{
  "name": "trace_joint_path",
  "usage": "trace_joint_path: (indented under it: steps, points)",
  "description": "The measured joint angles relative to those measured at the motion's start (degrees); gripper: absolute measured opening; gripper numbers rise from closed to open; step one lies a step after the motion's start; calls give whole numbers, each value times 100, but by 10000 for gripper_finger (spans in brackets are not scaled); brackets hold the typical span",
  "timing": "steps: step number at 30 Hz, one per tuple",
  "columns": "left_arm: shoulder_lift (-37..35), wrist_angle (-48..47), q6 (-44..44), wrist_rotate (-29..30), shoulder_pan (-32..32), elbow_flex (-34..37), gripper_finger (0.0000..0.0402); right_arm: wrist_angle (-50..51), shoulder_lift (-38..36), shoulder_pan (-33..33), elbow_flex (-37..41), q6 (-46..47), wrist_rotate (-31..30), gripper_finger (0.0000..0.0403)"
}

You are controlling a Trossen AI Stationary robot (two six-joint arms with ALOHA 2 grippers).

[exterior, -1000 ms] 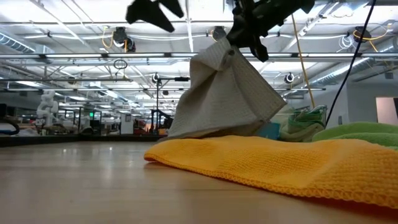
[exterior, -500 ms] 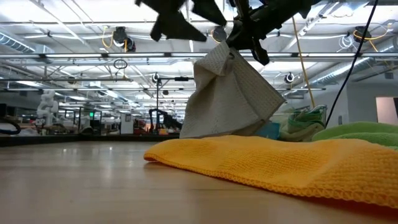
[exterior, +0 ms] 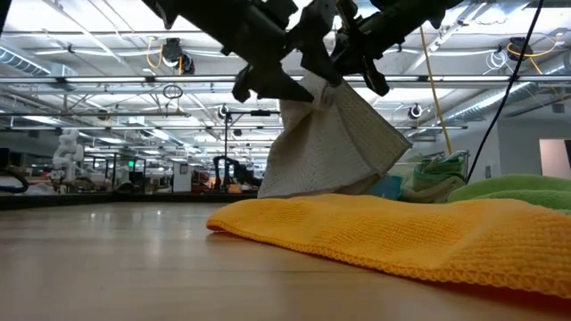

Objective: Fold microfiber towels
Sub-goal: Fold the gray microfiber towel

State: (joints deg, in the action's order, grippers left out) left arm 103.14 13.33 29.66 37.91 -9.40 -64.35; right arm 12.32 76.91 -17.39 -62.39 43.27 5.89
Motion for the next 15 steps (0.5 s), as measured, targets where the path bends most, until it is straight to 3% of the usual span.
trace_joint_path:
  steps: [7, 13, 15]
  points:
    - [-17, -78, 90, -56, 105, 8, 174, 23, 2, 0, 0, 62, -153, 0]
    - [-4, -118, 82, -252, 112, 8, 38, 28, 30, 6, 0, 63, -157, 0]
    - [-10, -138, 124, -374, 112, 8, 12, 22, 30, 22, 0, 19, -134, 0]
